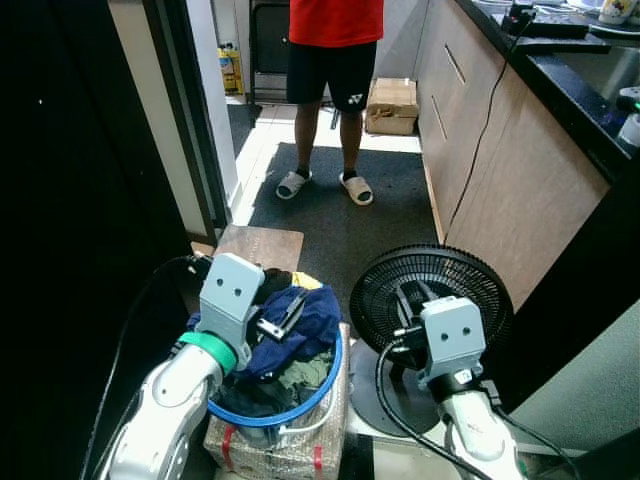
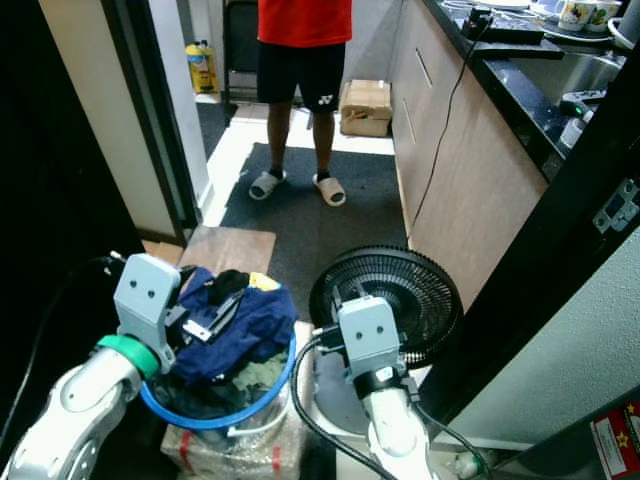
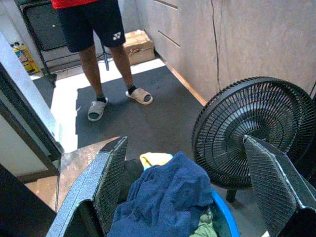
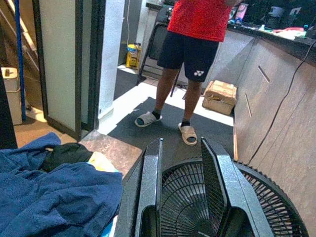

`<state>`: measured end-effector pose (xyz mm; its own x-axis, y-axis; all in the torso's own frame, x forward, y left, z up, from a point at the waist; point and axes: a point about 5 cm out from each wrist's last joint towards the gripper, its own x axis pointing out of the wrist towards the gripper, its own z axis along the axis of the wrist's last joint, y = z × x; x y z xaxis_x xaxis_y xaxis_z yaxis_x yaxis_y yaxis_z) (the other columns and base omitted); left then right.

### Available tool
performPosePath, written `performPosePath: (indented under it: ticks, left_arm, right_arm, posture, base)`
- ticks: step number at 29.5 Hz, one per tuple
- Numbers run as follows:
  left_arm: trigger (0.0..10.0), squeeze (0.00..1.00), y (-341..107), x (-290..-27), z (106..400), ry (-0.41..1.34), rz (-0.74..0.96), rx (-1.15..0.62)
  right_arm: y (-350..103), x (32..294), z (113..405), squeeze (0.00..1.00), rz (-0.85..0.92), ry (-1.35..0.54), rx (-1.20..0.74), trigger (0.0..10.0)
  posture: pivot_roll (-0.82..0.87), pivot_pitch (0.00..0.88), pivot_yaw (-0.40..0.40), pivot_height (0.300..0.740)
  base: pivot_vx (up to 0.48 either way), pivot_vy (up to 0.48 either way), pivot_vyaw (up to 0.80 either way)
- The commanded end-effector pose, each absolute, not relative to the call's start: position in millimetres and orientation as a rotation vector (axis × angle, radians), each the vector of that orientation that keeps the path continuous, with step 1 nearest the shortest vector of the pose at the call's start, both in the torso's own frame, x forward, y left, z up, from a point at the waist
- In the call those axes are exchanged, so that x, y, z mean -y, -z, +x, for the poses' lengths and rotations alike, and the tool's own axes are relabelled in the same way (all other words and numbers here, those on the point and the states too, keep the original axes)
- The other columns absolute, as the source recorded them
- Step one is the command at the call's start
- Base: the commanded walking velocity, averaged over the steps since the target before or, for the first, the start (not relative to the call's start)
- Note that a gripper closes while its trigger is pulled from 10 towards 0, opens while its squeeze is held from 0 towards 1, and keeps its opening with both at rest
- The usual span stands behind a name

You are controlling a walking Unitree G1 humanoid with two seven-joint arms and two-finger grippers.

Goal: Clothes washing

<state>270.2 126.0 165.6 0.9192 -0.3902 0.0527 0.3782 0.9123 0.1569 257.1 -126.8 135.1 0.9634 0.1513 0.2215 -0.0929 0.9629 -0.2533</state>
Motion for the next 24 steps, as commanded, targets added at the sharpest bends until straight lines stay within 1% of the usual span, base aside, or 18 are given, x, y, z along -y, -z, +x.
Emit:
performPosePath:
  ticks: [1, 11, 24]
  left_arm:
    - [10.0, 0.00, -158.1, -131.0, 270.5, 0.373, 0.160, 0.055]
    - [10.0, 0.00, -151.6, -137.3, 275.1, 0.316, 0.161, 0.027]
    - [10.0, 0.00, -148.5, -136.3, 274.9, 0.310, 0.165, 0.019]
  right_arm:
    - [-130.4, 125.8, 258.2, 0.00, -0.245, -0.132, 0.219, 10.0]
    - [-128.7, 123.2, 260.3, 0.00, -0.232, -0.130, 0.209, 10.0]
    - [-128.5, 122.5, 260.8, 0.00, -0.235, -0.139, 0.208, 10.0]
  posture:
    - [0.03, 0.000, 0.072, 0.740]
    - [0.05, 0.000, 0.057, 0.740]
    - [0.05, 0.000, 0.053, 0.740]
  base:
    - [0.000, 0.000, 0.00]
    - [0.000, 0.000, 0.00]
    - [0.000, 0.000, 0.00]
